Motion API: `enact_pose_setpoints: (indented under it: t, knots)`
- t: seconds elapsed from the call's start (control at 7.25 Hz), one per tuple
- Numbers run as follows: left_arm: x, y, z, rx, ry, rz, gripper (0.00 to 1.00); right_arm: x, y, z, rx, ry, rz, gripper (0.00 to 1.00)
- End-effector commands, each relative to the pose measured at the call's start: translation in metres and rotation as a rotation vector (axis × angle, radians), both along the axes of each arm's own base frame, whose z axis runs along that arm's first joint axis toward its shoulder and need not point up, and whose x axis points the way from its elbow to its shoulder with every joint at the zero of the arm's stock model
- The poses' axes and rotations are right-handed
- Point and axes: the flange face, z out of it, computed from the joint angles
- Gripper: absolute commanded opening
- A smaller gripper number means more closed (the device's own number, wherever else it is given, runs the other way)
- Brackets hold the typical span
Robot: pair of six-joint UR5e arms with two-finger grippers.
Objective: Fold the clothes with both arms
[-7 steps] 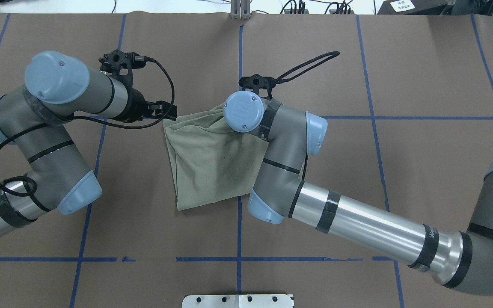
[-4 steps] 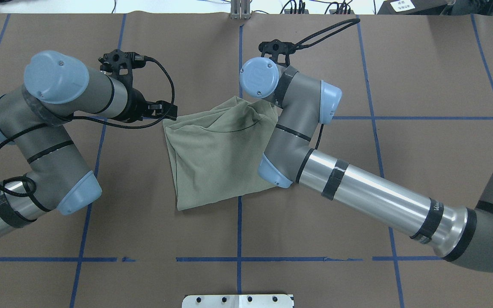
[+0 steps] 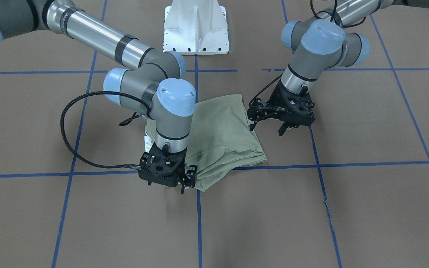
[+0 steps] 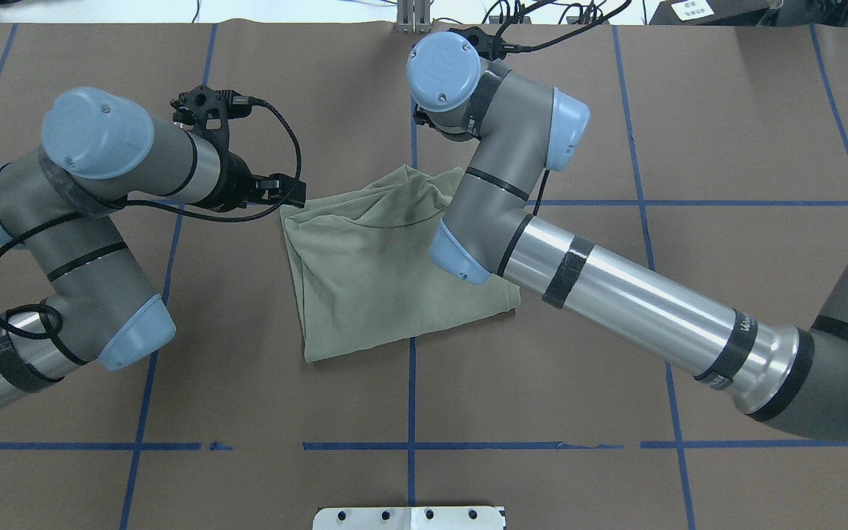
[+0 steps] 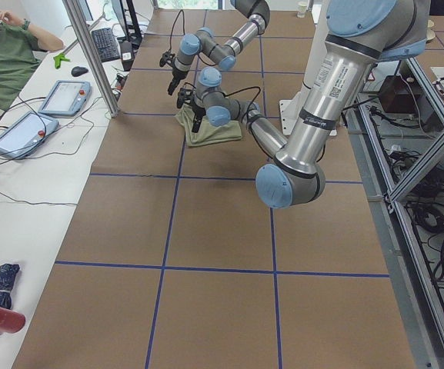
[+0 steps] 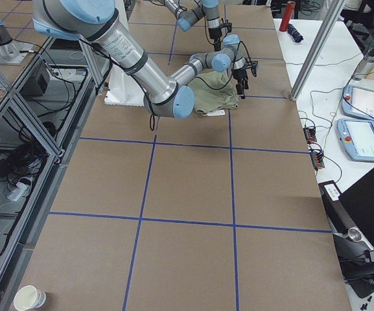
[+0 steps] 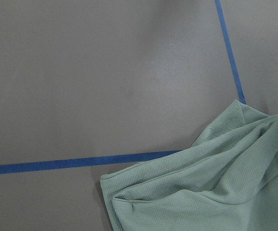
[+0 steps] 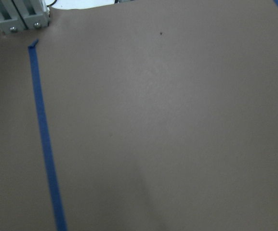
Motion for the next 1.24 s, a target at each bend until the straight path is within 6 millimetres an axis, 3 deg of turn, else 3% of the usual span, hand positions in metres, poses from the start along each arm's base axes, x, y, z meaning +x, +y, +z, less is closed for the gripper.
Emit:
enact_pose_setpoints:
  t: [0.0,0.14,0.28,0.55,0.69,0.83,1.1]
  knots:
    - [0.001,0.001,0.000,-0.005,0.002,0.009,1.00,-0.047,0.045,-0.023,-0.137,-0.112,0.106,0.95]
    - [0.001,0.001,0.000,-0.004,0.004,0.009,1.00,-0.059,0.049,-0.016,-0.121,-0.086,0.128,0.83]
    - [0.001,0.001,0.000,-0.003,0.004,0.009,1.00,-0.067,0.050,-0.006,-0.108,-0.057,0.148,0.78]
    - [0.002,0.001,-0.001,-0.003,0.005,0.011,1.00,-0.071,0.052,-0.002,-0.092,-0.048,0.153,0.62]
    - [0.001,0.001,0.000,-0.003,0.004,0.010,1.00,-0.075,0.051,0.000,-0.078,-0.070,0.155,0.45]
    - [0.001,0.001,0.000,-0.003,0.004,0.010,1.00,-0.074,0.050,-0.002,-0.075,-0.075,0.156,0.00]
    - [0.001,0.001,0.000,-0.005,0.002,0.010,1.00,-0.069,0.043,-0.003,-0.066,-0.066,0.160,0.00]
